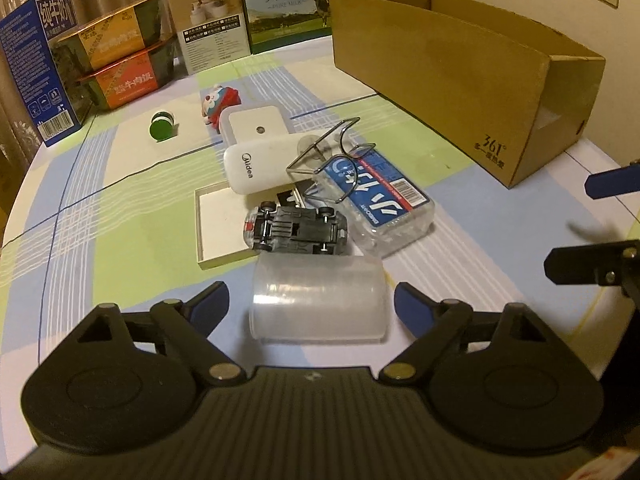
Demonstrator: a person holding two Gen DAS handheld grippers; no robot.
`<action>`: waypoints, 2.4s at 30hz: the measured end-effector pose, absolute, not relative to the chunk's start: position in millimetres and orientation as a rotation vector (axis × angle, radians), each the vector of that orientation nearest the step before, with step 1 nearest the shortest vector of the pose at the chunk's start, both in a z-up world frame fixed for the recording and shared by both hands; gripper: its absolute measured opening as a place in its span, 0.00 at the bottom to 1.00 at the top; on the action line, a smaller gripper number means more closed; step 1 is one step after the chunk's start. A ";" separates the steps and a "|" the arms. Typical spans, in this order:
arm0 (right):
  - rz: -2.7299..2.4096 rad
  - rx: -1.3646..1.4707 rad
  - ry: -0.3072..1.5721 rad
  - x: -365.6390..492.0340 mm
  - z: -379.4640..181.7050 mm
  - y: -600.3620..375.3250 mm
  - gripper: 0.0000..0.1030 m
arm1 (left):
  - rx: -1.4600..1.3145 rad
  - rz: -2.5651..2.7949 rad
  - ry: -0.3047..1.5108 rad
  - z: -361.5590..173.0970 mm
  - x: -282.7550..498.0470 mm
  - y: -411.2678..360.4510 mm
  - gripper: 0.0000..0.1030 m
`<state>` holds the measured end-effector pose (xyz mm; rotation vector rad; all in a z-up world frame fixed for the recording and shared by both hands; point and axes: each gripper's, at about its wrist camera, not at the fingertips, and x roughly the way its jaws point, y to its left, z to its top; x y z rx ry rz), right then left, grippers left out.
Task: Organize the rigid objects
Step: 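Reach the left gripper to the clear plastic cup and close on it, then grasp the blue-and-white box with the right gripper while the left gripper holds the cup, then carry cup and blue box into the cardboard box and open both grippers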
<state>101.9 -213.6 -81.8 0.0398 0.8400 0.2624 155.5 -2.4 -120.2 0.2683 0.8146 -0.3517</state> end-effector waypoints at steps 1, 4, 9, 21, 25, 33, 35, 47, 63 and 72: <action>0.265 0.043 0.842 103.4 -83.2 -213.2 0.98 | 0.282 -0.352 0.815 -121.3 156.3 -2.6 0.79; 0.277 0.058 0.838 106.7 -85.9 -210.7 0.98 | 0.286 -0.360 0.824 -124.3 158.8 0.4 0.67; 0.315 0.061 0.829 113.4 -86.9 -198.4 0.98 | 0.264 -0.317 0.838 -119.4 157.8 17.8 0.66; 0.312 0.022 0.763 159.9 -96.4 -147.8 0.81 | 0.114 -0.197 0.853 -116.5 164.5 60.4 0.66; 0.269 0.044 0.782 180.0 -103.4 -144.8 0.72 | 0.102 -0.195 0.850 -116.9 164.6 59.9 0.66; 0.265 0.032 0.850 204.1 -122.2 -137.0 0.68 | 0.119 -0.206 0.851 -117.6 164.4 53.3 0.66; 0.279 0.039 0.858 207.0 -125.0 -137.2 0.57 | 0.133 -0.209 0.849 -118.2 164.1 50.2 0.66; 0.241 0.025 0.867 184.2 -119.2 -156.9 0.53 | 0.223 -0.214 0.855 -126.8 163.2 33.4 0.67; 0.263 0.041 0.795 160.8 -91.2 -165.2 0.53 | 0.194 -0.194 0.856 -110.7 158.4 33.9 0.66; 0.254 0.079 0.660 148.8 -34.1 -186.8 0.53 | 0.138 -0.212 0.774 -56.0 155.6 9.1 0.66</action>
